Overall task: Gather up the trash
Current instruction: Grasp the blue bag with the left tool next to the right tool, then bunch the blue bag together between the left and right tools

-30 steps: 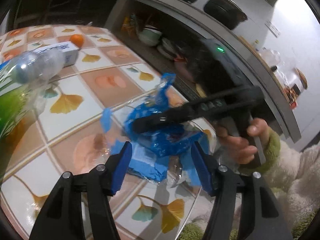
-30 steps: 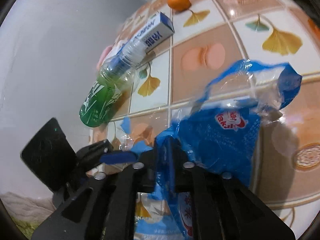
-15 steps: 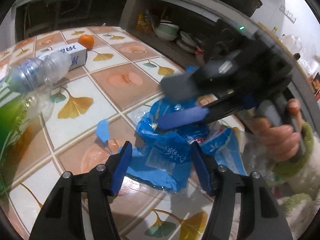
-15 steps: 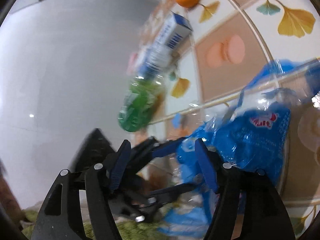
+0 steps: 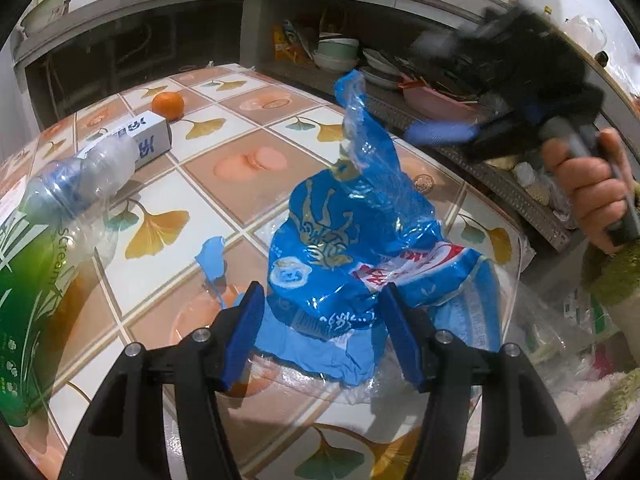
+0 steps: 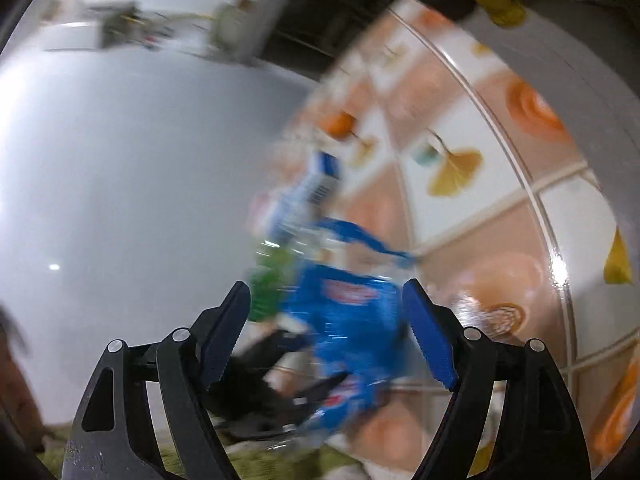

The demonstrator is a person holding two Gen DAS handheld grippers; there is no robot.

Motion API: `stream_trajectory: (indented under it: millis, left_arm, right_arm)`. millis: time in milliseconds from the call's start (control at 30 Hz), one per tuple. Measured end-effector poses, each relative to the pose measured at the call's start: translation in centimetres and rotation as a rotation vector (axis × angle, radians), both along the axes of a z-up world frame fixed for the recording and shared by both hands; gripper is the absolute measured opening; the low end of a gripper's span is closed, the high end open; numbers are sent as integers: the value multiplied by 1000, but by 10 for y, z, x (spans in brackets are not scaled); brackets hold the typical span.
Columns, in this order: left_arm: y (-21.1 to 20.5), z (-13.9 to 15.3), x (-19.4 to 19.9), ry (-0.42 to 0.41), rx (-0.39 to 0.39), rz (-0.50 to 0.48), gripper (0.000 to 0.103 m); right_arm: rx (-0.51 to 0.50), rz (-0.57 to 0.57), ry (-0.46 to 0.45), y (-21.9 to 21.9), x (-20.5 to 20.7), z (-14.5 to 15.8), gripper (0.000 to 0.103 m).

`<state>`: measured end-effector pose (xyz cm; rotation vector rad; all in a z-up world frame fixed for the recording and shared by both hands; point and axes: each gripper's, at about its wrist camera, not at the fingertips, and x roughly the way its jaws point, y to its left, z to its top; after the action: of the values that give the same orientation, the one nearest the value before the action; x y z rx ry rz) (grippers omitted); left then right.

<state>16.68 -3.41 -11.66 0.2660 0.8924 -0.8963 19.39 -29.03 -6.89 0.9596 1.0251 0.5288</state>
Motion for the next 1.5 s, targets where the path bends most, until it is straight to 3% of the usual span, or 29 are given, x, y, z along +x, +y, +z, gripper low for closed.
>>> stream_trajectory:
  millis: [133, 267, 367, 567, 733, 933, 1133, 1333, 1400, 1500]
  left_arm:
    - [0, 0, -3, -23, 8, -1, 58]
    - [1, -1, -3, -23, 5, 1, 58]
    - [3, 0, -3, -20, -1, 1, 58]
    - [5, 0, 1, 3, -22, 4, 58]
    - [16, 1, 13, 97, -110, 28, 59]
    - [36, 2, 21, 171, -167, 68, 59]
    - [65, 3, 29, 212, -211, 129, 62]
    - [96, 22, 32, 228, -377, 158, 75]
    - [93, 26, 31, 215, -384, 141, 79]
    - [74, 20, 27, 204, -305, 106, 79]
  right_arm:
    - [15, 35, 90, 11, 20, -28, 54]
    - [103, 109, 110, 25, 28, -40, 10]
    - [142, 161, 54, 34, 17, -32, 4]
    - [101, 276, -27, 46, -13, -13, 2]
    - [-55, 395, -48, 74, -29, -9, 2]
    - [-139, 393, -55, 76, -25, -11, 3]
    - [-293, 428, -70, 87, -34, -12, 4]
    - [-491, 454, -89, 109, -39, -12, 5]
    - [-536, 459, -99, 114, -41, -11, 6]
    - [-565, 456, -104, 117, -42, -11, 9]
